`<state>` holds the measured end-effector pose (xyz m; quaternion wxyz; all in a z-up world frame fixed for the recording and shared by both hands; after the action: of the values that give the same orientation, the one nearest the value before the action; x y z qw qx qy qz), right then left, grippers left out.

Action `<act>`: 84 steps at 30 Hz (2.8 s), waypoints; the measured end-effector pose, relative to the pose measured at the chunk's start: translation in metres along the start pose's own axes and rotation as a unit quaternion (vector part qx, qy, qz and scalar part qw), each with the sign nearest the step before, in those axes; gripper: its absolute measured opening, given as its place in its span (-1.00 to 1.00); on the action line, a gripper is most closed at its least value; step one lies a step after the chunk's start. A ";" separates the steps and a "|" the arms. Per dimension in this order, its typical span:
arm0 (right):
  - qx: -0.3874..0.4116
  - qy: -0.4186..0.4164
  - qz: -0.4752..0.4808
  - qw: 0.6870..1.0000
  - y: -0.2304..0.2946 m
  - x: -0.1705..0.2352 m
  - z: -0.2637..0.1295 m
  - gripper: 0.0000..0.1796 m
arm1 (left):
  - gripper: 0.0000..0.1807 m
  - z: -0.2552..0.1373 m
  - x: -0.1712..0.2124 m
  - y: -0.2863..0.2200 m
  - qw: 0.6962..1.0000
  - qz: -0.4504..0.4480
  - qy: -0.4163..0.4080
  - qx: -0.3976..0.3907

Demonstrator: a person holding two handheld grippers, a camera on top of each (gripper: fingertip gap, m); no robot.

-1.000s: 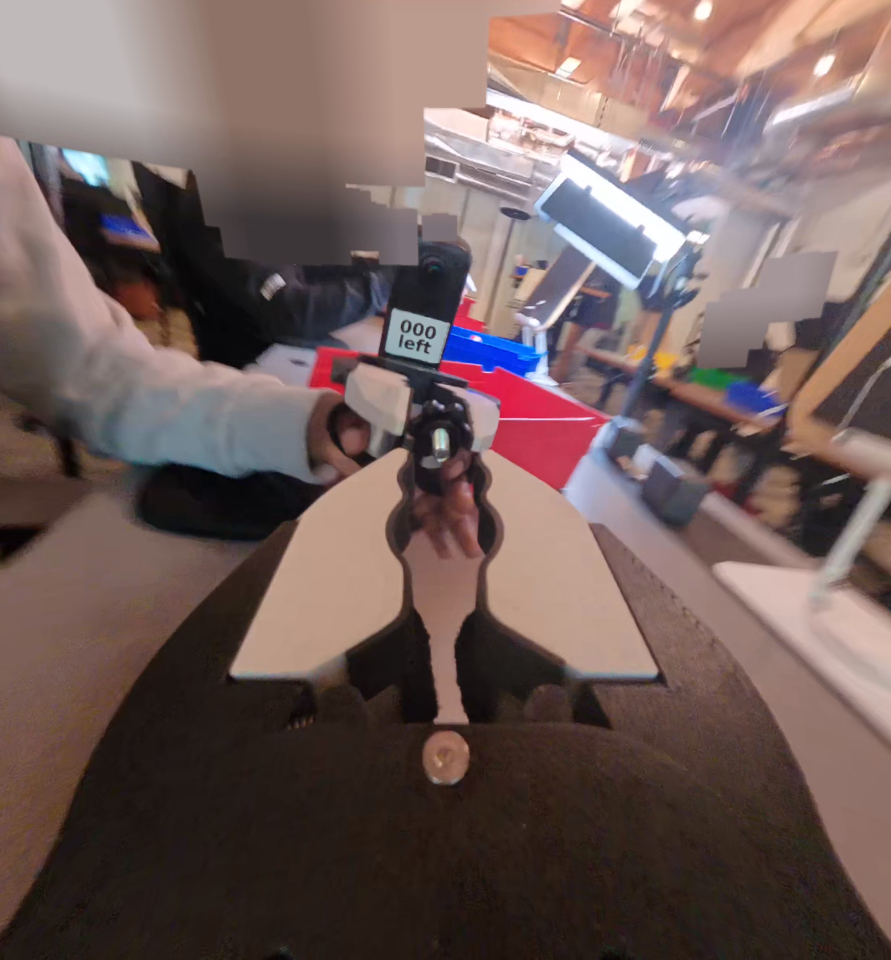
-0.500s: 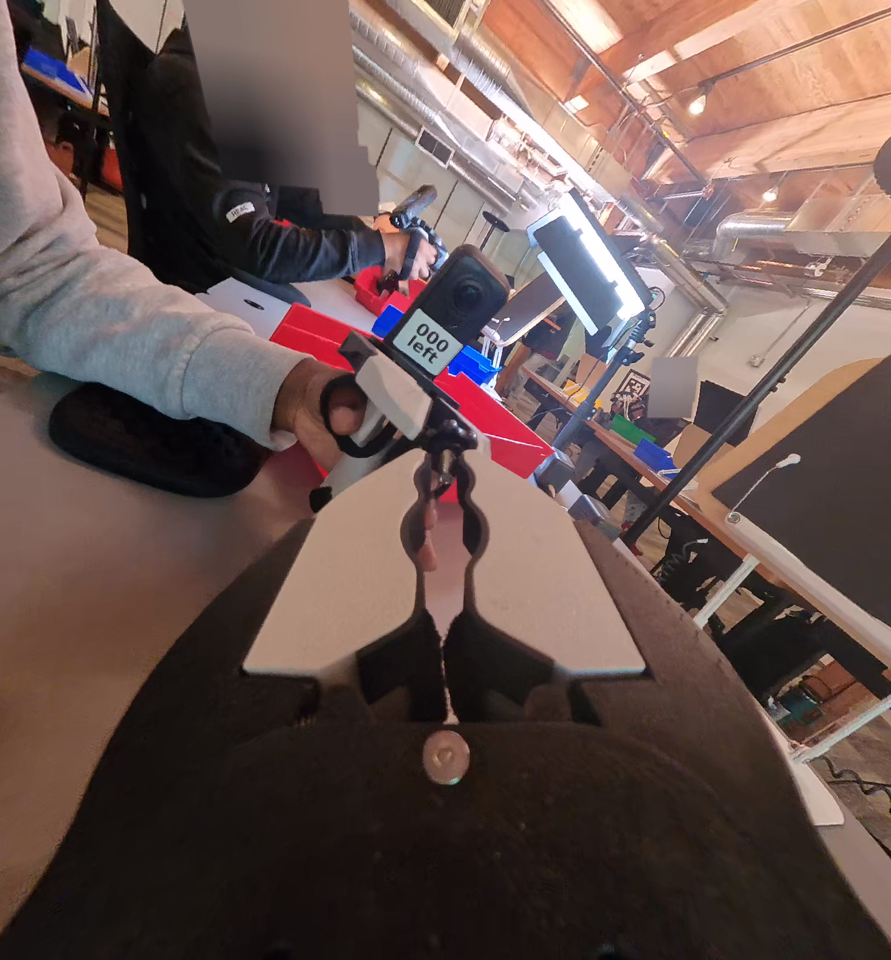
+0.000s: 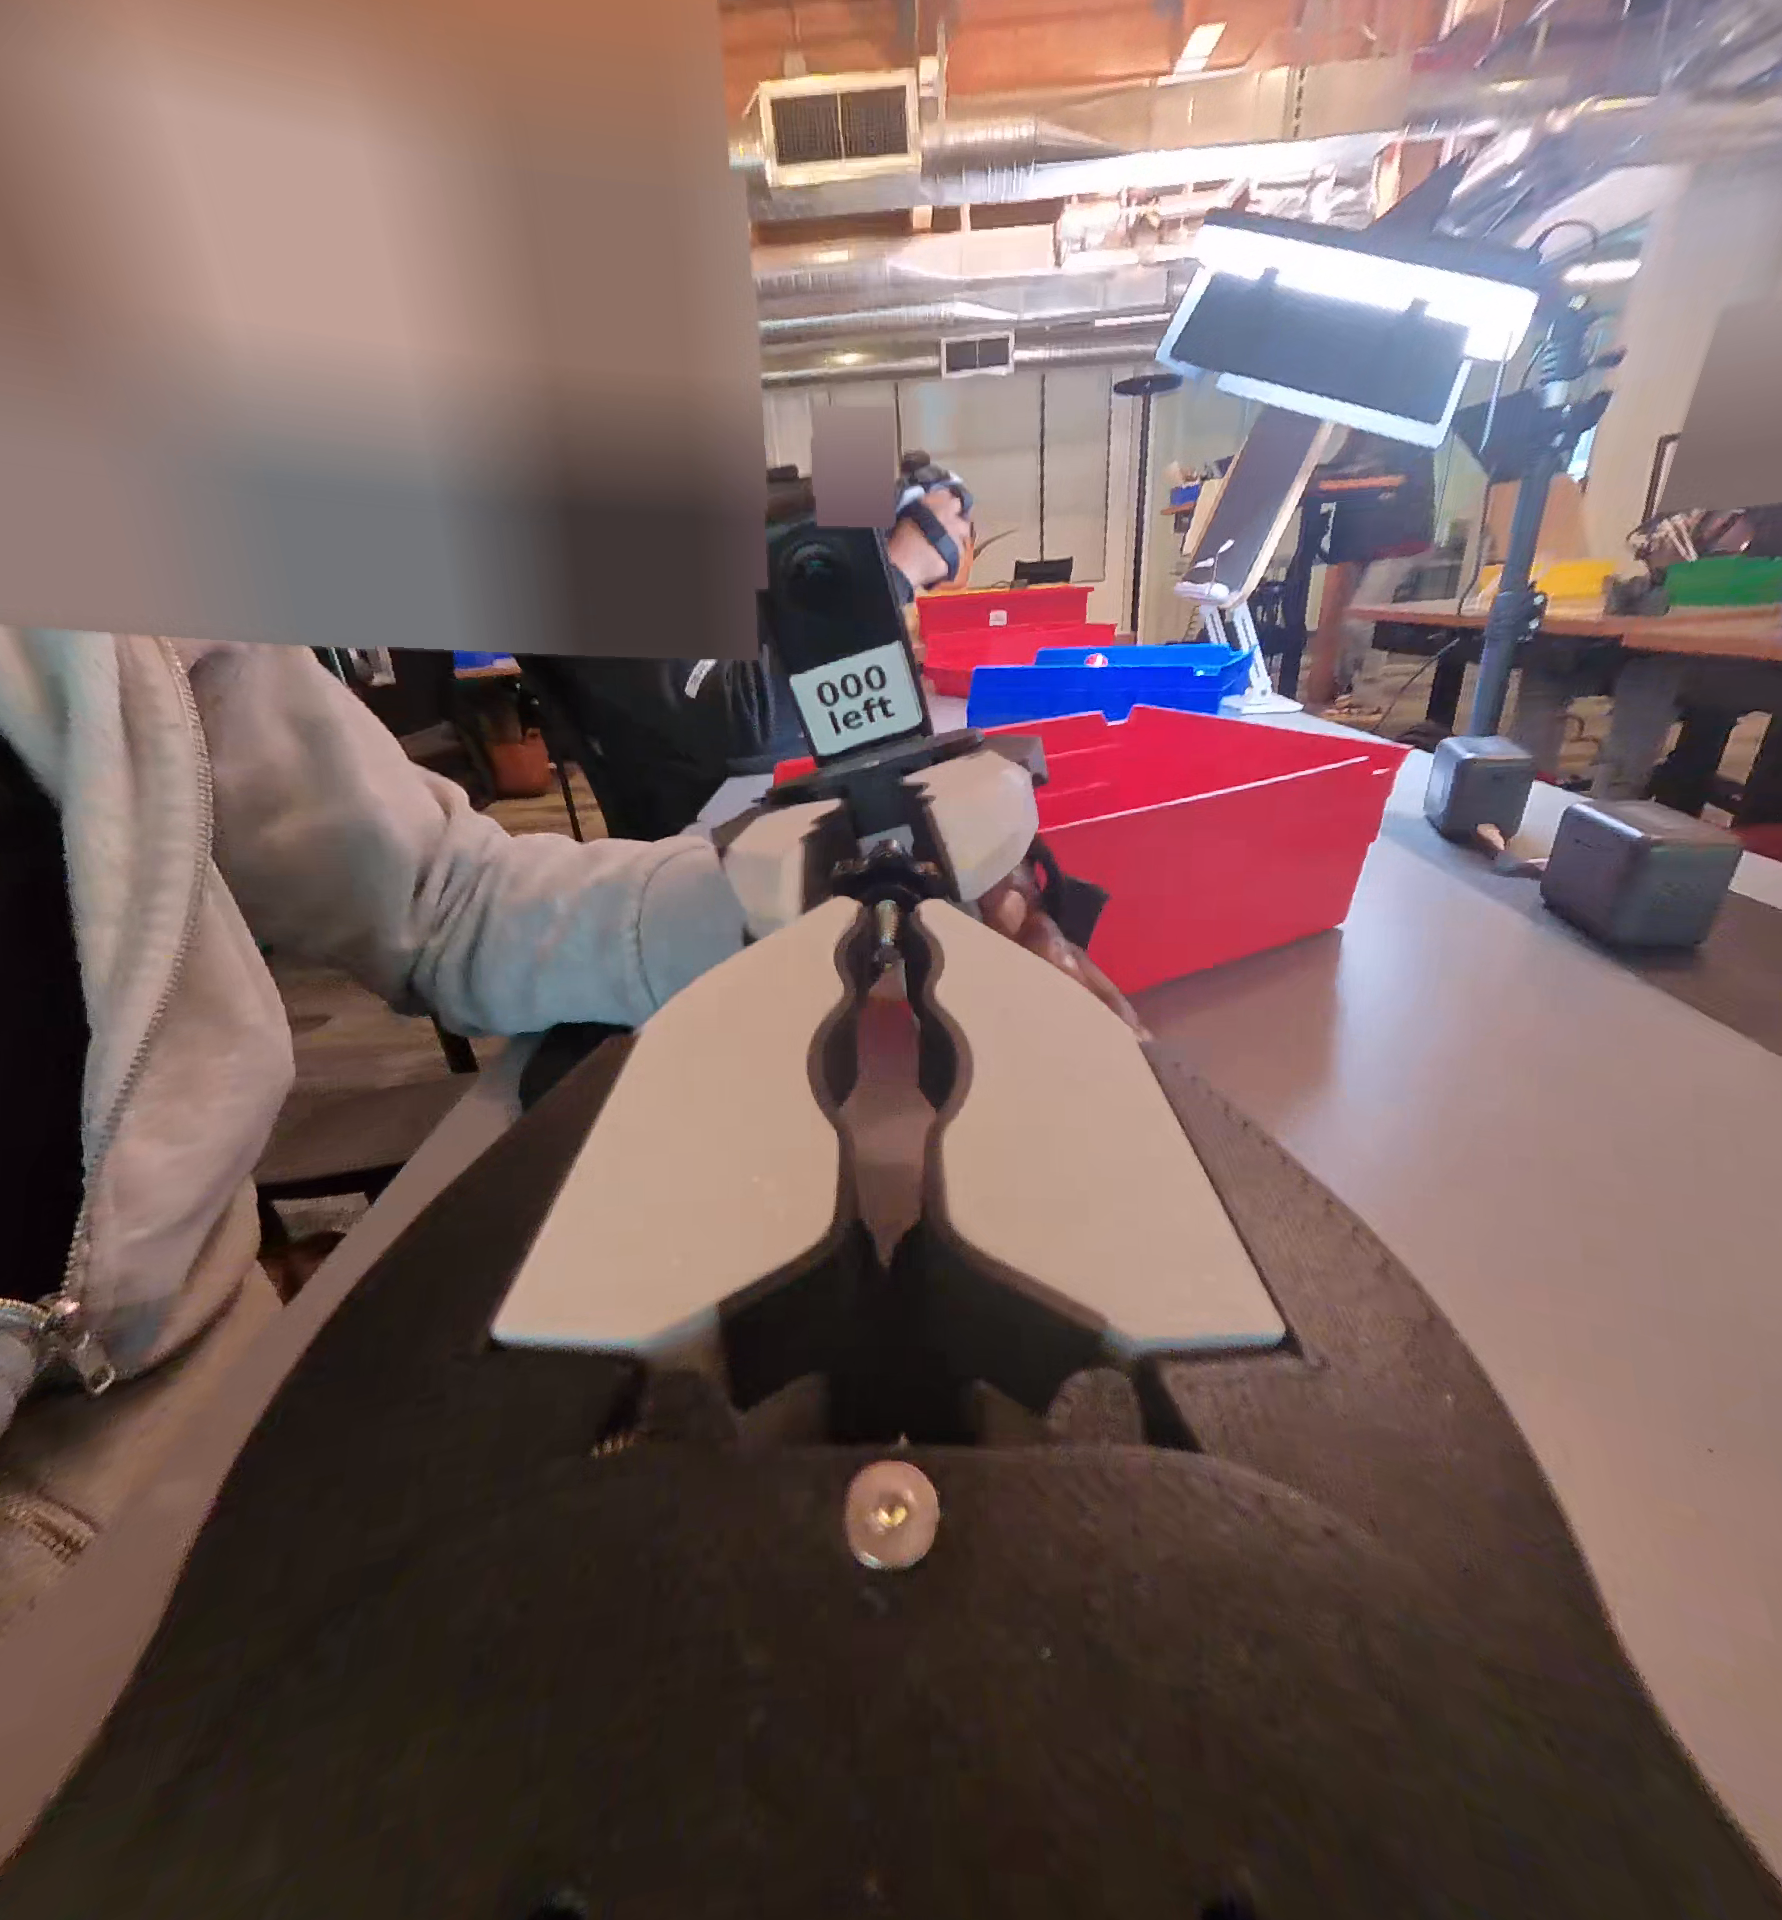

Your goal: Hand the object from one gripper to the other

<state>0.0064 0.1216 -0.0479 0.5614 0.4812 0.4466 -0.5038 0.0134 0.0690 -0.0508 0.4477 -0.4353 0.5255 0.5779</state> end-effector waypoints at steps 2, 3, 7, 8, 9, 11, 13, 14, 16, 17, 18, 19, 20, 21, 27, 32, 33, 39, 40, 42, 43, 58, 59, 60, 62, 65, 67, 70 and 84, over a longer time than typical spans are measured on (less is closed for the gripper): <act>0.002 0.009 -0.011 1.000 0.001 0.002 0.001 -0.94 | -0.74 -0.001 0.000 0.000 1.000 -0.007 -0.005 0.005; 0.003 0.008 -0.017 1.000 0.002 0.002 0.001 -0.94 | -0.75 -0.001 -0.001 0.000 1.000 -0.015 -0.007 0.008; 0.036 -0.009 -0.112 0.993 0.001 0.000 0.002 -0.82 | -0.75 -0.003 -0.006 0.004 0.995 -0.088 -0.038 0.014; 0.050 -0.009 -0.161 0.986 0.001 0.000 0.002 -0.77 | -0.75 -0.004 -0.009 0.005 0.991 -0.115 -0.057 0.018; 0.063 -0.007 -0.215 0.975 0.003 0.000 0.003 -0.73 | -0.75 -0.005 -0.012 0.007 0.986 -0.143 -0.080 0.021; 0.093 -0.015 -0.313 0.945 0.006 -0.003 0.003 -0.69 | -0.74 -0.005 -0.016 0.006 0.978 -0.177 -0.100 0.037; 0.103 -0.032 -0.366 0.924 0.011 -0.007 0.003 -0.71 | -0.75 -0.004 -0.018 0.004 0.977 -0.183 -0.103 0.045; 0.107 -0.041 -0.375 0.920 0.012 -0.010 0.002 -0.72 | -0.75 -0.004 -0.019 0.003 0.976 -0.186 -0.105 0.048; 0.110 -0.057 -0.382 0.916 0.014 -0.015 -0.001 -0.77 | -0.75 -0.003 -0.016 0.003 0.976 -0.191 -0.095 0.047; 0.108 -0.061 -0.384 0.915 0.015 -0.016 -0.002 -0.79 | -0.75 -0.002 -0.014 0.003 0.976 -0.191 -0.089 0.048; 0.105 -0.062 -0.385 0.915 0.016 -0.016 -0.002 -0.81 | -0.75 -0.002 -0.014 0.002 0.976 -0.191 -0.087 0.050; 0.103 -0.058 -0.386 0.915 0.016 -0.015 -0.002 -0.82 | -0.75 -0.001 -0.014 0.002 0.976 -0.193 -0.088 0.052; 0.102 -0.053 -0.388 0.914 0.016 -0.014 -0.001 -0.84 | -0.75 -0.001 -0.014 0.001 0.976 -0.193 -0.087 0.055; 0.099 -0.049 -0.391 0.914 0.016 -0.013 -0.001 -0.86 | -0.75 0.000 -0.014 0.000 0.976 -0.192 -0.085 0.057; 0.087 -0.031 -0.376 0.922 0.018 -0.010 0.001 -0.93 | -0.75 0.001 -0.014 -0.001 0.981 -0.167 -0.085 0.055; 0.037 0.000 -0.144 0.989 0.008 -0.004 0.002 -0.94 | -0.55 0.004 -0.002 -0.005 1.000 0.011 0.007 0.009; 0.025 0.005 -0.101 0.995 0.006 -0.002 0.002 -0.94 | -0.55 0.005 -0.001 -0.007 1.000 0.020 0.018 0.014; 0.000 0.006 -0.055 0.998 0.009 0.000 0.003 -0.94 | -0.73 0.003 -0.003 -0.005 1.000 -0.001 0.004 0.013; 0.003 0.003 -0.065 0.998 0.009 0.000 0.003 -0.93 | -0.73 0.003 -0.004 -0.004 1.000 -0.014 0.000 0.013; 0.020 -0.010 -0.107 0.994 0.009 -0.002 0.003 -0.88 | -0.74 0.002 -0.006 -0.003 0.998 -0.055 -0.015 0.020; 0.034 -0.016 -0.145 0.989 0.008 -0.003 0.003 -0.83 | -0.74 0.001 -0.008 -0.002 0.996 -0.077 -0.030 0.023; 0.096 -0.020 -0.401 0.911 0.019 -0.006 0.005 -0.91 | -0.73 0.001 -0.009 -0.003 0.979 -0.182 -0.057 0.067; 0.093 -0.017 -0.396 0.914 0.019 -0.006 0.005 -0.93 | -0.73 0.001 -0.009 -0.003 0.981 -0.175 -0.056 0.068; 0.089 -0.015 -0.382 0.920 0.019 -0.006 0.005 -0.93 | -0.74 0.001 -0.009 -0.004 0.984 -0.158 -0.055 0.064; 0.080 -0.015 -0.327 0.942 0.017 -0.007 0.004 -0.93 | -0.62 0.002 -0.009 -0.004 0.994 -0.090 -0.045 0.038; 0.051 -0.015 -0.190 0.980 0.011 -0.008 0.003 -0.94 | -0.53 0.003 -0.009 -0.006 0.999 -0.017 -0.019 0.019; 0.034 -0.025 -0.119 0.992 0.008 -0.010 0.001 -0.94 | -0.58 0.003 -0.009 -0.007 1.000 -0.006 -0.015 0.016; 0.024 -0.021 -0.085 0.996 0.007 -0.009 0.000 -0.94 | -0.68 0.002 -0.010 -0.004 1.000 -0.008 -0.020 0.006; 0.116 -0.028 -0.415 0.902 0.016 -0.008 0.005 -0.77 | -0.76 -0.002 -0.020 0.002 0.971 -0.205 -0.103 0.068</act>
<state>0.0220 0.1180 -0.0375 0.2539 0.2994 0.5285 -0.7527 0.0163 0.0654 -0.0310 0.6375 -0.4400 0.4140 0.4781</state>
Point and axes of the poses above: each gripper's, where its closed fingertips meet, z out along the fingers, x out of its underside, y = z × x across the jaws, the point moved 3 cm from there along -z, back along the fingers, and after that the axes turned 9 degrees about x, right-handed, at the moved point
